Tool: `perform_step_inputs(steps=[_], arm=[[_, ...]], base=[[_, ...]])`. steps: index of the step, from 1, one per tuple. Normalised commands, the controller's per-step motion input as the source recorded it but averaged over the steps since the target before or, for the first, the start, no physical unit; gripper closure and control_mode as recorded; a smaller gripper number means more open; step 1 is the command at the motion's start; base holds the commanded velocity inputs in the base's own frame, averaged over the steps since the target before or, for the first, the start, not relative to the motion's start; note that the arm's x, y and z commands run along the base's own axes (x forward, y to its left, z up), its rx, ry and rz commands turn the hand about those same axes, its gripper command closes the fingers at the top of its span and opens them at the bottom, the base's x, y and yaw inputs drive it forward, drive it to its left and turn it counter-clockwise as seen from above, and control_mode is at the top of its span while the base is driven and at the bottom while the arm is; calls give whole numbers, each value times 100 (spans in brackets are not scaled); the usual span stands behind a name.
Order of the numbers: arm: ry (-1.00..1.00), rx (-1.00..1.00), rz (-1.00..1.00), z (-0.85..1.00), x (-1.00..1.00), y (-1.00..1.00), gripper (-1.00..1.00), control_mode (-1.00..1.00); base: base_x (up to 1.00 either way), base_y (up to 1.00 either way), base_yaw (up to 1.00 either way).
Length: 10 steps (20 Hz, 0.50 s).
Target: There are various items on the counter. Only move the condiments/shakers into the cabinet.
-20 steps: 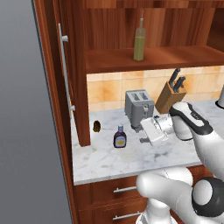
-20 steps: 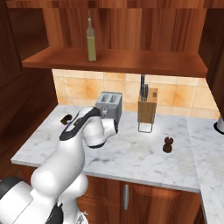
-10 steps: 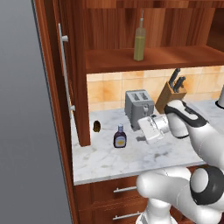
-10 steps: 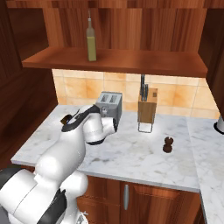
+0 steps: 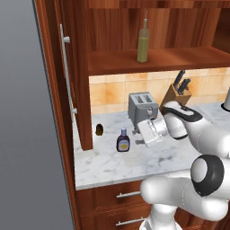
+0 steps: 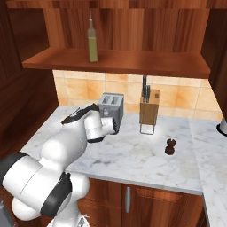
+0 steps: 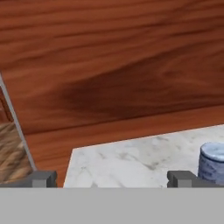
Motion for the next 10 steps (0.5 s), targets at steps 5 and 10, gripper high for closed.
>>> perform_step_inputs(steps=[5,10], arm=[[0,-5,0,-15,26,7,-100,-100],[1,-4,0,-13,35,5,-100,-100]], base=[[0,0,0],[0,0,0]])
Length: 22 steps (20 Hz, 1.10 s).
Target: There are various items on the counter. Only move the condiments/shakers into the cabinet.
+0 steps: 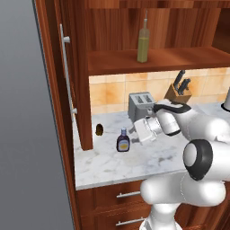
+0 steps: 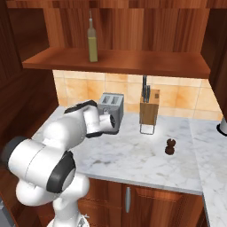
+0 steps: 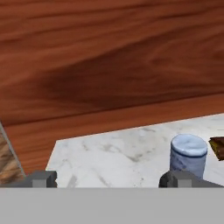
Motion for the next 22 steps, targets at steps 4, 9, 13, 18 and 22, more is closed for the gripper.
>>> perform_step_inputs(steps=[4,9,13,18,22], arm=[[0,-2,0,-10,37,1,-100,-100],[1,-1,0,-10,34,10,-100,-100],[1,0,0,-12,16,26,-100,-100],[0,0,0,-10,15,20,-100,-100],[0,0,0,-2,8,3,100,-100]], base=[[0,0,0],[0,0,0],[0,0,0],[0,0,0],[0,0,0]])
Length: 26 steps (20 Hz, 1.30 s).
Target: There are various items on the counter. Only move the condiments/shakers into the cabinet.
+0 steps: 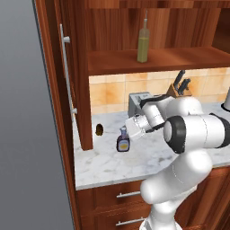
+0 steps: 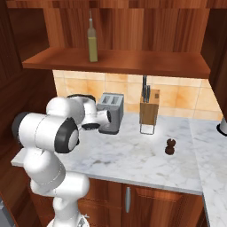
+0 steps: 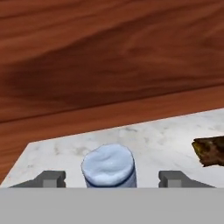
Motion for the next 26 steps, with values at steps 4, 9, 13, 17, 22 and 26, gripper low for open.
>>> perform_step_inputs(steps=[4,9,13,17,22,26], arm=[[-4,0,-2,28,-8,0,100,-100],[-5,0,-17,100,-33,6,100,-100],[-5,0,-27,100,-32,6,100,-100],[-6,0,-32,100,-33,11,100,-100],[-2,-4,-33,100,-18,19,100,-100],[0,-6,-35,100,-4,17,100,-100]], base=[[0,0,0],[0,0,0],[0,0,0],[0,0,0],[0,0,0],[0,0,0]])
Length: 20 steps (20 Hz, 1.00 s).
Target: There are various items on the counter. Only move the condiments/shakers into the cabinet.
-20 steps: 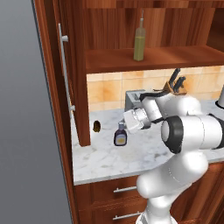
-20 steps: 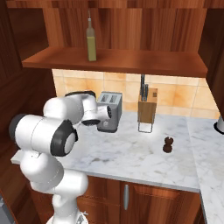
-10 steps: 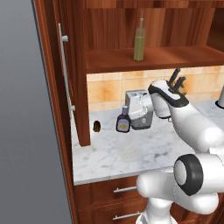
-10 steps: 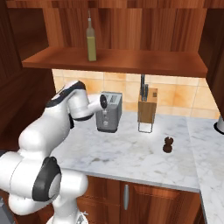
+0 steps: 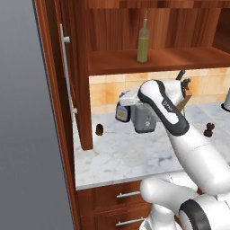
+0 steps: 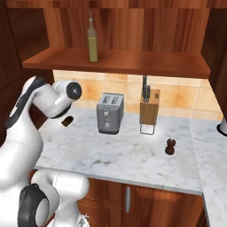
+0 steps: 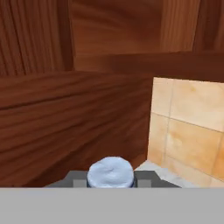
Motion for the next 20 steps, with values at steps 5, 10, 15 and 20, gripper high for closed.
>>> perform_step_inputs(steps=[5,10,15,20], arm=[[4,-12,-22,100,6,28,100,-100],[4,-2,-28,54,-31,-12,100,-100],[-16,0,-8,27,-33,-5,100,-100],[-29,3,-6,88,-1,0,100,-100]], base=[[0,0,0],[0,0,0],[0,0,0],[0,0,0]])
